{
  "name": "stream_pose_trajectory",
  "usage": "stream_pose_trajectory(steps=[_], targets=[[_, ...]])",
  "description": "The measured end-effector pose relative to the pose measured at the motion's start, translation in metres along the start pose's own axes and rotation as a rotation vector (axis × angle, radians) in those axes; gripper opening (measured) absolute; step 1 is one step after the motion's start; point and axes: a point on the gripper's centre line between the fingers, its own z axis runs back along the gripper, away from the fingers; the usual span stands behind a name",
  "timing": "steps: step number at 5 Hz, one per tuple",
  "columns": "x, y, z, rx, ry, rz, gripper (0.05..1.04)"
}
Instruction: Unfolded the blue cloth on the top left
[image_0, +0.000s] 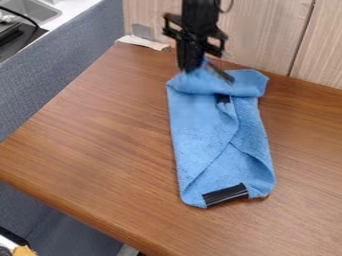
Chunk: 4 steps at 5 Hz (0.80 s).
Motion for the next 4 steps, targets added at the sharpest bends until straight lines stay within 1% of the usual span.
stream_pose_trajectory(steps=[1, 2, 3, 4], targets=[[0.006, 0.021, 0.011, 0.006, -0.028, 0.048, 0.055], [0.006, 0.054, 0.009, -0.002, -0.029, 0.126, 0.055], [0.003, 0.083, 0.005, -0.006, -0.024, 0.187, 0.054], [-0.009, 0.104, -0.009, -0.018, 0.016, 0.253, 0.054]])
